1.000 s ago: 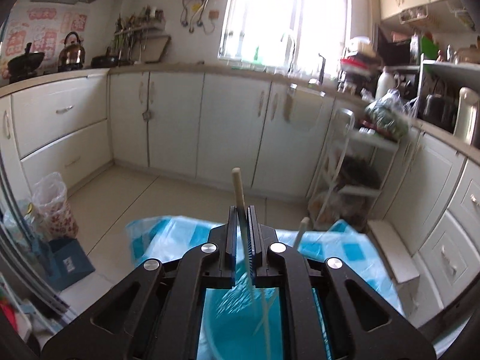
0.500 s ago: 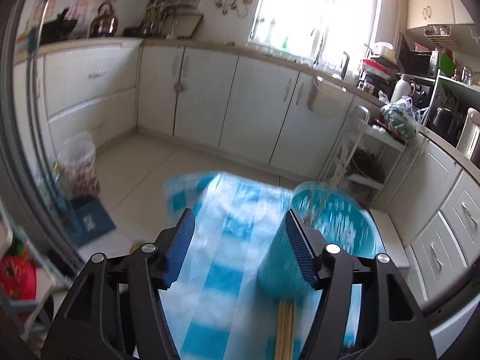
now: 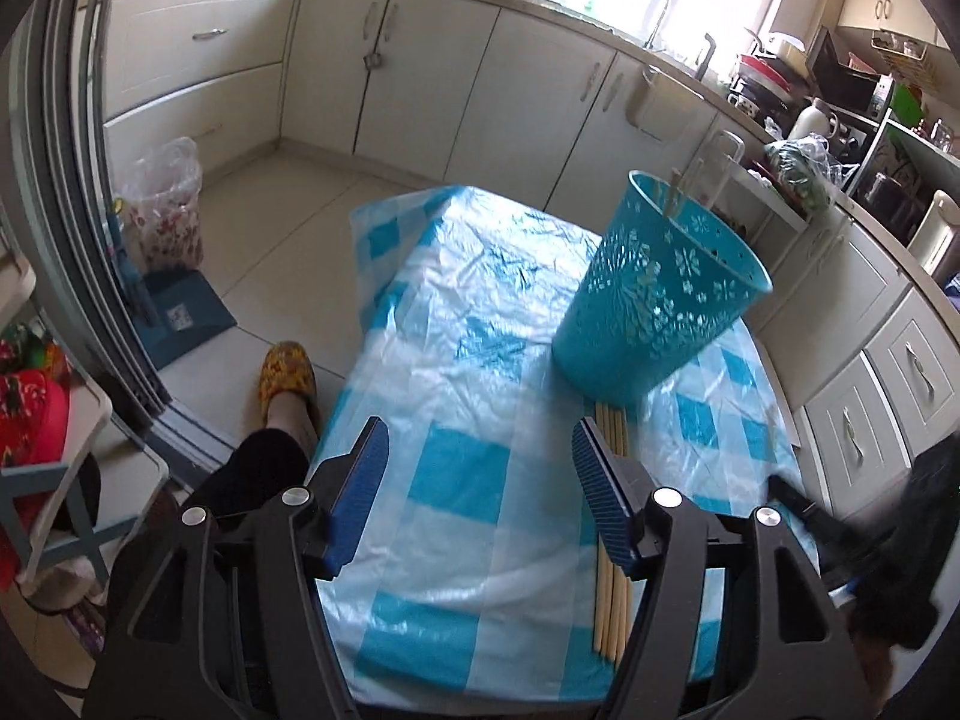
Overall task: Organize utensils
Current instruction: 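Grasp another chopstick with the right tool and lift it, then carry the chopstick over the basket and release it from the right tool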
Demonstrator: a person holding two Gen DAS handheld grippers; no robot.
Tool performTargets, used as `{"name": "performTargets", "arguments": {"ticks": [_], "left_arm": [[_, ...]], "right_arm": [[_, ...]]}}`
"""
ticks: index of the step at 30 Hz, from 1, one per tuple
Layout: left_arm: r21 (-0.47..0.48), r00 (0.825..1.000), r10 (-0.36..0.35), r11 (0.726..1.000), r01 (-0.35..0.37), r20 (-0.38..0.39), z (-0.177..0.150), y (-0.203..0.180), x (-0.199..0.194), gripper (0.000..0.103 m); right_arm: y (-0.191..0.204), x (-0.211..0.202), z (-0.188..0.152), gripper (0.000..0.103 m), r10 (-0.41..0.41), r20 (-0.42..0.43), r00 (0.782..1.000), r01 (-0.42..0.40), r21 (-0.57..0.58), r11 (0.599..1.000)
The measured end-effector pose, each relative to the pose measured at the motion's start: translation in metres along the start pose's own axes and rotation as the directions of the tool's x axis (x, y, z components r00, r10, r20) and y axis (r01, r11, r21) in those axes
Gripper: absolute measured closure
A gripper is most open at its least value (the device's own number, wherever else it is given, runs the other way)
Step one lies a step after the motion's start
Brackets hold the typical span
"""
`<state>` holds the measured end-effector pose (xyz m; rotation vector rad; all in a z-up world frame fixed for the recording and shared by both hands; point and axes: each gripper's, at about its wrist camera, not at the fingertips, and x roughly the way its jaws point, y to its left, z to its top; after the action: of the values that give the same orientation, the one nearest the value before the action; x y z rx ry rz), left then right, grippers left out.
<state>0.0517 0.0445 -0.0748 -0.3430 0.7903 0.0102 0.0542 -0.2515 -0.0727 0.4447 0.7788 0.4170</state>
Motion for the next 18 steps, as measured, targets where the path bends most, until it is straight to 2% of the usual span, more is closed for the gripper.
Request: {"name": "performTargets", "arguments": {"ticks": [3, 6, 10, 12, 14, 18], "left_arm": [[0.005, 1.0, -0.009, 1.0, 0.009, -0.019, -0.007, -0.001, 0.001, 0.042], [0.01, 0.999, -0.017, 1.0, 0.017, -0.042, -0.015, -0.003, 0.005, 0.042], [0.023, 0.998, -0.026, 0.999, 0.027, -0.057, -0.027, -0.007, 0.006, 0.042], [0.04, 0.998, -0.027, 0.999, 0.03, -0.056, -0.033, -0.011, 0.005, 0.042], [0.062, 0.999, -0.019, 0.998, 0.022, -0.048, -0.04, -0.016, 0.004, 0.042], [0.095, 1.0, -0.004, 0.995, 0.005, -0.01, -0.047, -0.023, -0.003, 0.042]], "right_arm": [[0.015, -0.021, 0.021, 0.097, 0.047, 0.069, 0.997, -0.046, -0.011, 0.999], [0.035, -0.037, 0.051, 0.097, 0.105, 0.144, 0.984, -0.101, -0.036, 0.994], [0.07, -0.039, 0.106, 0.097, 0.137, 0.272, 0.953, -0.11, -0.111, 0.988], [0.084, -0.031, 0.131, 0.097, 0.129, 0.334, 0.934, -0.085, -0.142, 0.986], [0.095, -0.015, 0.157, 0.097, 0.084, 0.404, 0.911, -0.019, -0.162, 0.987], [0.101, 0.026, 0.182, 0.097, -0.047, 0.497, 0.866, 0.14, -0.152, 0.978]]}}
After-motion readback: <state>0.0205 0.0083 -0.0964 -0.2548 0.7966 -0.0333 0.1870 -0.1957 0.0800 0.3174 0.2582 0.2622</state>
